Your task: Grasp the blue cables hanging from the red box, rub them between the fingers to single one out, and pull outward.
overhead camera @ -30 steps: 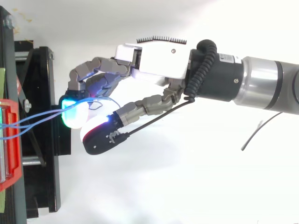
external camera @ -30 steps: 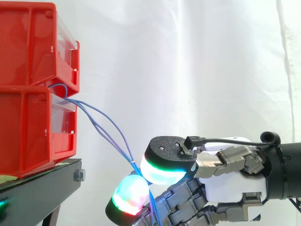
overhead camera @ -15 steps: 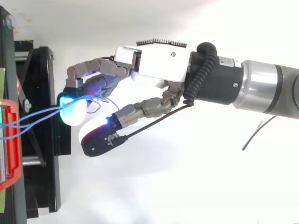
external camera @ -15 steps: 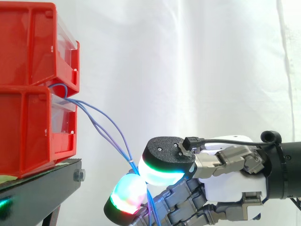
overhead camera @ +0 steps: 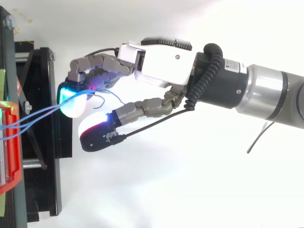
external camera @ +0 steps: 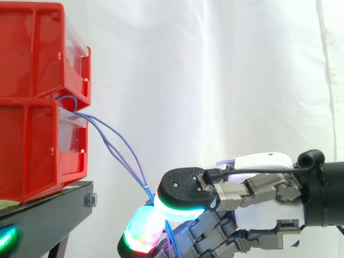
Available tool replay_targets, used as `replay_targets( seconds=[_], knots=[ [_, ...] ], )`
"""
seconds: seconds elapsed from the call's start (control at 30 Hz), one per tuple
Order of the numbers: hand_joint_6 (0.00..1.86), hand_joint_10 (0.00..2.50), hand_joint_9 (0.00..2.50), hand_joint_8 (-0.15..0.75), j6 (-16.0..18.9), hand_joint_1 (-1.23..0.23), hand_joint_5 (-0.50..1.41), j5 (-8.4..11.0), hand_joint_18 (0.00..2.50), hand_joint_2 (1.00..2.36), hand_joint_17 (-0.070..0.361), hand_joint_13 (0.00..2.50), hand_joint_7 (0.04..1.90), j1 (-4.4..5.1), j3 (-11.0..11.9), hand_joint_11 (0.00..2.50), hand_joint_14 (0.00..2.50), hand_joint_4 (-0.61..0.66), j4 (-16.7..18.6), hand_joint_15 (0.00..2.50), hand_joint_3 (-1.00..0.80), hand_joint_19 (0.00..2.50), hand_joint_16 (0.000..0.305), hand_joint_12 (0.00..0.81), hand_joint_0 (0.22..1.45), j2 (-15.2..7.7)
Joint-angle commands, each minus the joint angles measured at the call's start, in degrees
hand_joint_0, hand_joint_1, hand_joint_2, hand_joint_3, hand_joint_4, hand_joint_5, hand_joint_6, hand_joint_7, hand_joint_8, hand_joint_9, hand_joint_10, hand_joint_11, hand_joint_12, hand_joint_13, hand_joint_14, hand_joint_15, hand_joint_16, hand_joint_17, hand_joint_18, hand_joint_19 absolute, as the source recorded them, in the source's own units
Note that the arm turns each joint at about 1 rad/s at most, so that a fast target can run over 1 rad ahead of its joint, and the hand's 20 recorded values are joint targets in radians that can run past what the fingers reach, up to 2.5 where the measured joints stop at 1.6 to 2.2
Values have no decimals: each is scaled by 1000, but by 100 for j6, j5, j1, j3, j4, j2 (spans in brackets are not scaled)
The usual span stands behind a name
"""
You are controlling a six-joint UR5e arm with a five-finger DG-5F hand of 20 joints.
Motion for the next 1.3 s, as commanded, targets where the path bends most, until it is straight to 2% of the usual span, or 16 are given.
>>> replay_targets(
  seconds=[0.0, 0.13, 0.23, 0.43, 0.57, 0.7, 0.87, 0.93, 0.97, 1.0, 1.03, 1.07, 1.13, 1.27],
  knots=[
    [502, 9, 724, 316, -101, -652, -115, 147, 599, 1000, 119, 598, 1085, 47, 0, 330, 12, 315, 15, 378, -500, 548, 53, 397, 486, -8],
    [503, 9, 724, 316, -171, -649, -116, 288, 600, 1000, 120, 599, 1067, 83, 0, 330, 12, 322, 15, 372, -500, 549, 53, 398, 486, -8],
    [503, 9, 726, 316, -171, -650, -117, 305, 599, 1000, 119, 600, 1065, 91, 0, 331, 12, 324, 15, 373, -500, 558, 53, 398, 488, -8],
    [503, 11, 774, 311, -154, -674, -92, 420, 613, 1002, 111, 641, 1310, 100, 9, 380, 14, 239, 15, 401, -470, 574, 49, 382, 528, -8],
    [558, 11, 779, 312, -83, -695, -110, 472, 620, 1002, 109, 653, 1230, 109, 0, 394, 15, 218, 15, 404, -465, 579, 49, 379, 542, 1],
    [601, 13, 773, 307, 163, -715, -128, 499, 629, 1002, 108, 659, 1135, 109, 70, 410, 13, 217, -29, 406, -467, 577, 48, 376, 551, 1],
    [568, 11, 780, 308, 163, -705, -125, 534, 636, 1002, 110, 666, 1161, 100, 193, 423, 15, 241, -108, 410, -477, 582, 49, 381, 536, 1],
    [549, 11, 786, 310, 136, -685, -120, 587, 638, 1001, 110, 669, 1169, 91, 193, 429, 13, 256, -108, 412, -486, 591, 49, 382, 530, 1],
    [503, 13, 790, 309, 101, -664, -107, 648, 640, 1000, 112, 671, 1243, 91, 202, 423, 13, 272, -100, 412, -489, 588, 50, 385, 522, -8],
    [500, 11, 797, 314, 31, -649, -106, 762, 642, 1000, 112, 672, 1228, 91, 193, 410, 13, 283, -100, 411, -488, 586, 50, 385, 519, 1],
    [501, 11, 797, 314, 31, -636, -107, 762, 643, 1001, 112, 673, 1213, 91, 193, 404, 13, 294, -100, 416, -488, 596, 50, 385, 516, 1],
    [501, 11, 812, 316, -48, -625, -107, 877, 644, 1000, 112, 676, 1194, 91, 193, 412, 13, 300, -100, 415, -491, 595, 50, 386, 517, 1],
    [502, 11, 826, 314, -136, -613, -104, 982, 643, 1002, 112, 681, 1184, 91, 202, 404, 15, 296, -91, 415, -478, 595, 50, 385, 516, 1],
    [501, 11, 832, 314, -127, -619, -97, 1017, 646, 1003, 110, 690, 1226, 91, 193, 415, 15, 270, -91, 423, -456, 600, 49, 381, 531, 1]
  ],
)
